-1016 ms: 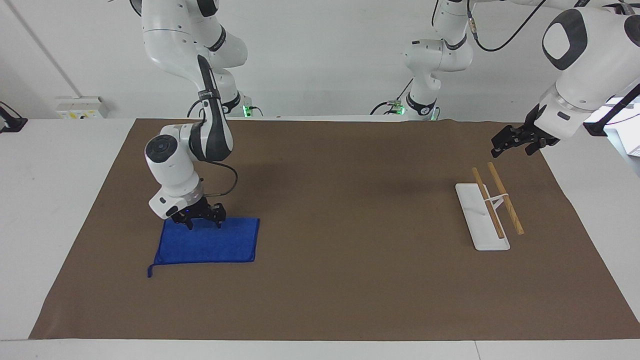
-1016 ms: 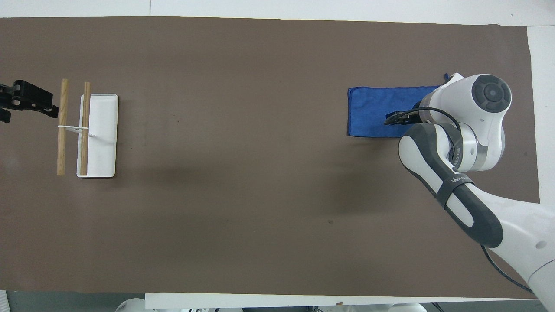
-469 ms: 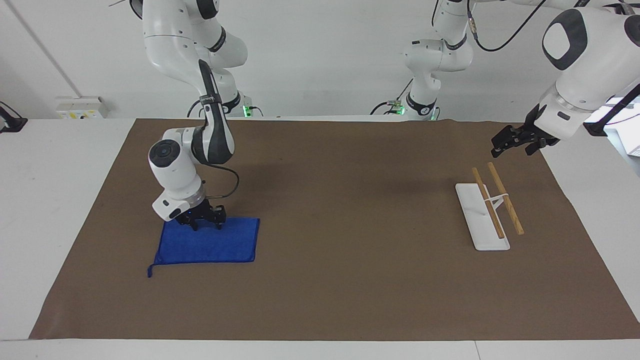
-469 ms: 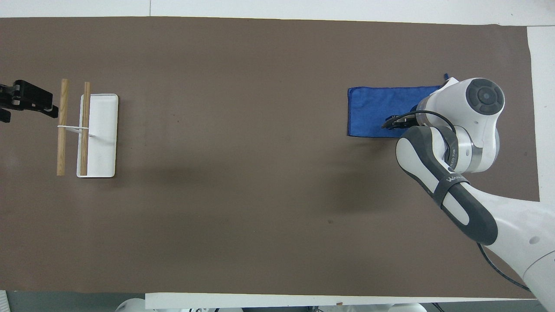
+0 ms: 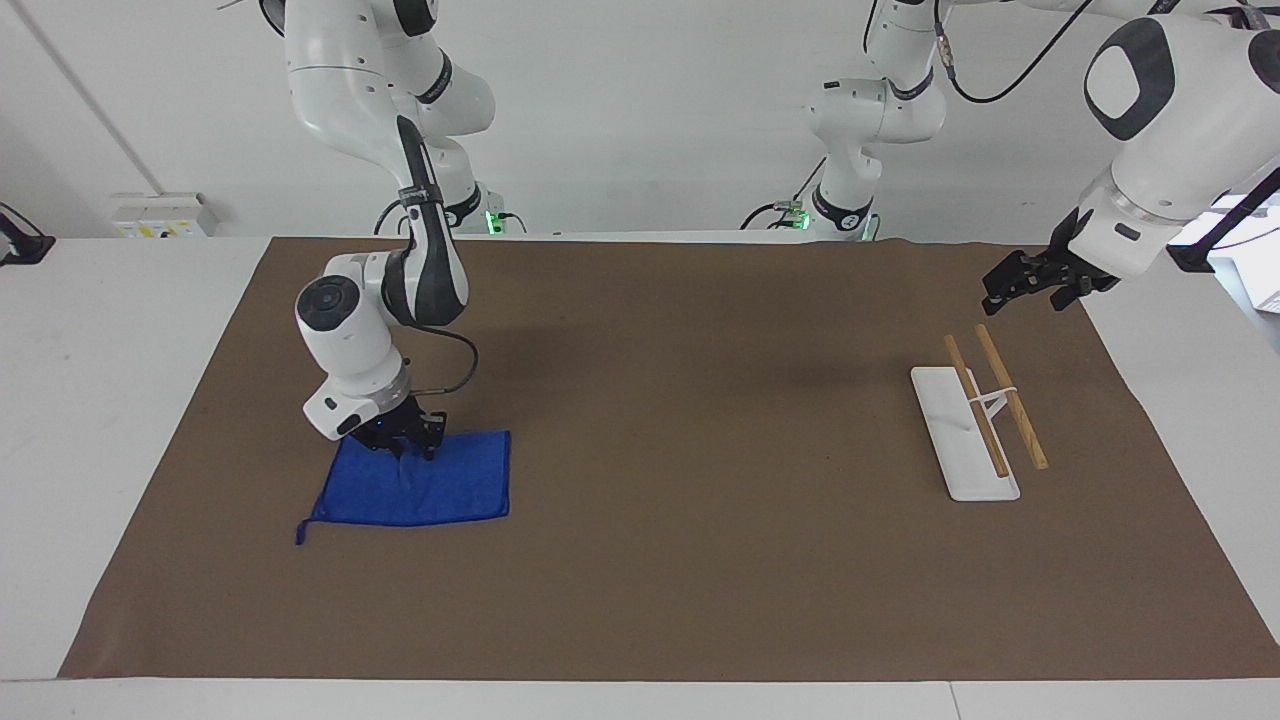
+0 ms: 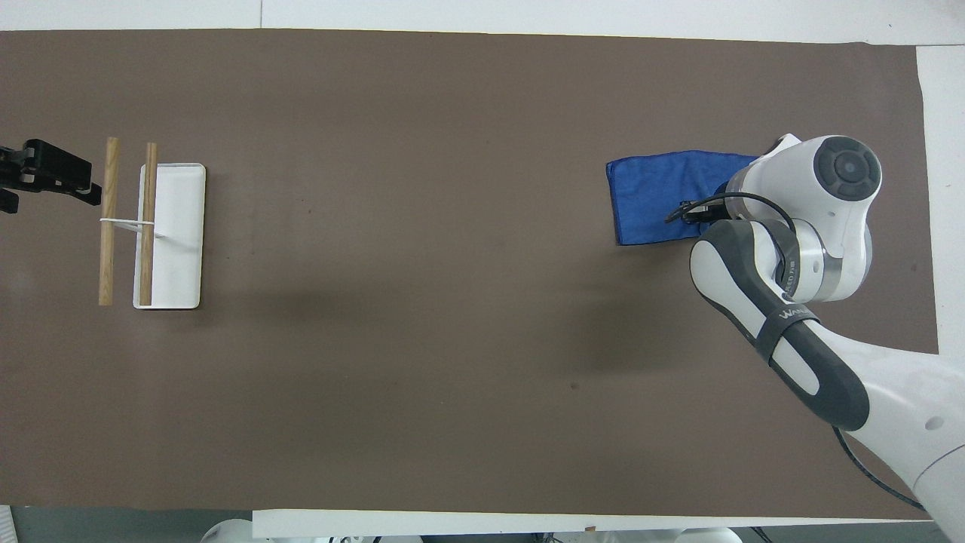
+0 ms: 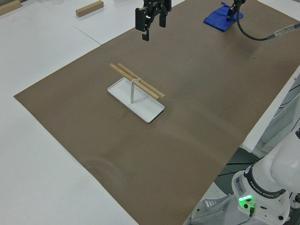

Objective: Right arm passes towel to left arm to hang
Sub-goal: 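Lift the blue towel off the table with the right gripper, then carry the towel toward the left gripper while the left gripper reaches it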

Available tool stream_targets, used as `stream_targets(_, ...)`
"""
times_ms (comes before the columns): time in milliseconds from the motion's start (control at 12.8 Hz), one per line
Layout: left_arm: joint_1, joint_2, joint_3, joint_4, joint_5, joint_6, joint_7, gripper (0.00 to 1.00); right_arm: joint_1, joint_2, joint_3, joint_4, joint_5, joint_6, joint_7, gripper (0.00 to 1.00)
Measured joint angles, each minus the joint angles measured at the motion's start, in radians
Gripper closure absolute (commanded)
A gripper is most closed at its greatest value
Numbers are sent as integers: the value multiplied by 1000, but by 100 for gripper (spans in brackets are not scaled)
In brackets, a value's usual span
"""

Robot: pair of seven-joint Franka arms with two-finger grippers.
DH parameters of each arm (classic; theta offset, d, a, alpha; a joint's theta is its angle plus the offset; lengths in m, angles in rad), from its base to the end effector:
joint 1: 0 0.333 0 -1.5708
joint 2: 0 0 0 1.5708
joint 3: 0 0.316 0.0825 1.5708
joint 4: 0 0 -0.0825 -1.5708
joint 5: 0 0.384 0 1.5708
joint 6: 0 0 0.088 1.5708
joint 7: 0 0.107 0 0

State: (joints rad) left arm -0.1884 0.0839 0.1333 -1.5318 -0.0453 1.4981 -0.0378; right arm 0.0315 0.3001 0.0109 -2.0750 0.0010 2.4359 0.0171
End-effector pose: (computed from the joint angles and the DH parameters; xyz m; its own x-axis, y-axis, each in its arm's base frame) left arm 0.5693 -0.0397 0.5900 0.9929 -0.0194 -0.1178 -0.0160 -0.9994 0.0297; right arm 0.5918 0.0250 0.2897 0.9979 0.0238 0.0607 0.0241 -0.9997 -0.0050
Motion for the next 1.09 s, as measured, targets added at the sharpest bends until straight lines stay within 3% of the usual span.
stream_targets(312,0,0,0,0,0,0,0,0,0,-1,1,11,0,-40,-28,100)
stream_targets(547,-1,0,0,-1,0,-11,0,0,0,-6,4,87,3,-175,-65,100)
stream_targets(781,-2,-1,-2,-4,0,-23,0,0,3,-48,51,201,176,-344,-52,100)
stream_targets(1094,17,-29,2,-9,10,-42,0,0,30,-99,170,236,428,-375,249,99)
